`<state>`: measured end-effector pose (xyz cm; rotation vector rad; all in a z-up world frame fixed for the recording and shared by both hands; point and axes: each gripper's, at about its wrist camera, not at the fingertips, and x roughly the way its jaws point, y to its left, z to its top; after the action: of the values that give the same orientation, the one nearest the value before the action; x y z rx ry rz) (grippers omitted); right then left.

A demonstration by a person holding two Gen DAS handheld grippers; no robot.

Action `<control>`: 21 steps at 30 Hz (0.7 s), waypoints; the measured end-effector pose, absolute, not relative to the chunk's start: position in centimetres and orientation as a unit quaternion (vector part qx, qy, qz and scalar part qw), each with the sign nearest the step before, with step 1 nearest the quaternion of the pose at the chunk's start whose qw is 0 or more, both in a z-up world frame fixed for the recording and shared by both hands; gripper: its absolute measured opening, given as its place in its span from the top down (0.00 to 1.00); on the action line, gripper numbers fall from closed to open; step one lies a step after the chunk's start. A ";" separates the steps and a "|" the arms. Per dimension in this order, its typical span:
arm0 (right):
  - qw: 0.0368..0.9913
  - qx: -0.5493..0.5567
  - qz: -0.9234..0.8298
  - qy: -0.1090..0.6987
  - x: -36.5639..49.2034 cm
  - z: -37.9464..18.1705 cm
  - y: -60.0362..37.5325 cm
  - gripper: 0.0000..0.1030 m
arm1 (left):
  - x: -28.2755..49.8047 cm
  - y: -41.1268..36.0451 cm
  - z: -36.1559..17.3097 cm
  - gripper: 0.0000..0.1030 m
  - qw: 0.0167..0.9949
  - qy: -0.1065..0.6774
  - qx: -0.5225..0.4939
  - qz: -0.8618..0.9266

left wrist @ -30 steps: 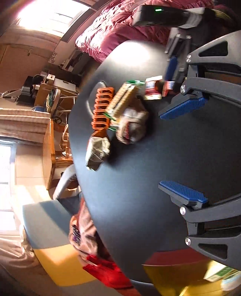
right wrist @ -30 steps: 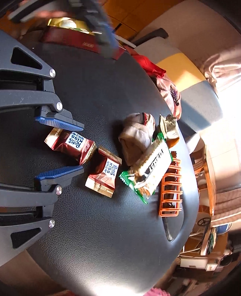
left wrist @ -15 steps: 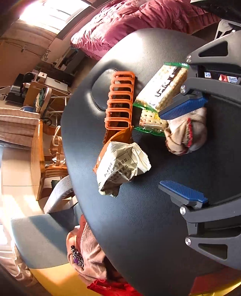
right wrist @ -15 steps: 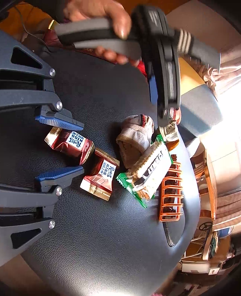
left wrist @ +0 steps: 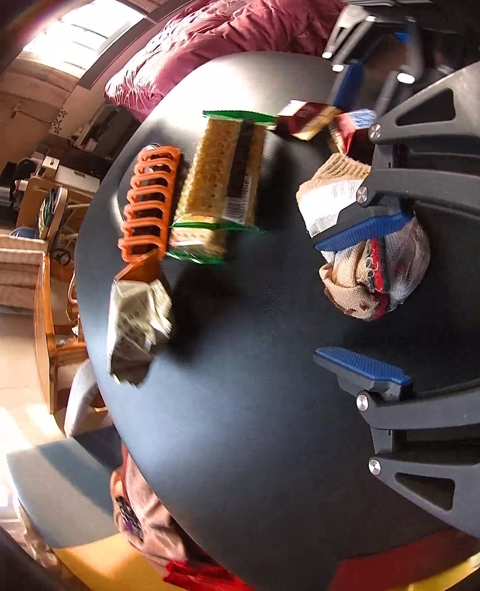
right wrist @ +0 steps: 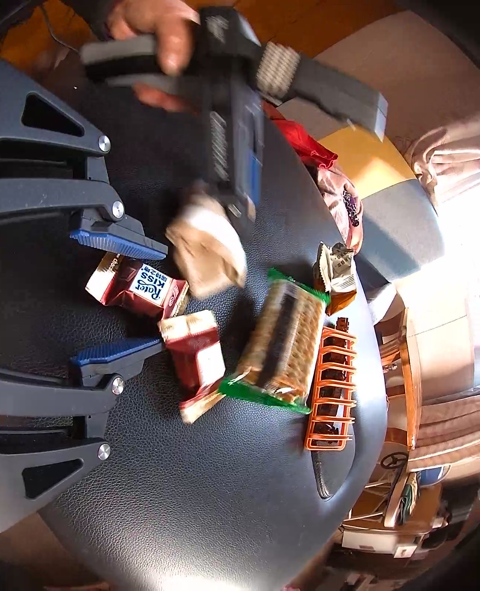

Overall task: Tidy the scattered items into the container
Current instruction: 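Grasp the brown striped sock with the left gripper while the right gripper grasps a red chocolate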

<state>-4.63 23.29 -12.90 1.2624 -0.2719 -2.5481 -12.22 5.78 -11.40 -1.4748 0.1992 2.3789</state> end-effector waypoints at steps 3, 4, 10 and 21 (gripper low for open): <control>0.144 0.439 -0.883 -0.086 -4.5 -12.9 22.7 0.57 | -9.8 3.0 -11.5 0.46 0.148 0.046 -0.526 0.836; 0.145 0.439 -0.883 -0.084 -4.4 -12.9 22.5 0.57 | -9.0 2.1 -11.4 0.46 0.141 0.039 -0.527 0.837; 0.159 0.441 -0.880 -0.080 -3.5 -12.9 20.7 0.57 | -3.9 -2.0 -10.9 0.46 0.124 -0.015 -0.530 0.839; 0.147 0.450 -0.877 -0.081 -1.8 -12.1 19.8 0.57 | 3.2 -4.1 -8.1 0.34 0.173 -0.039 -0.472 0.863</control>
<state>-1.81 19.81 -12.11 1.2956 -0.2327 -2.5238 3.18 -4.07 -8.11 -1.3393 -0.1104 2.4491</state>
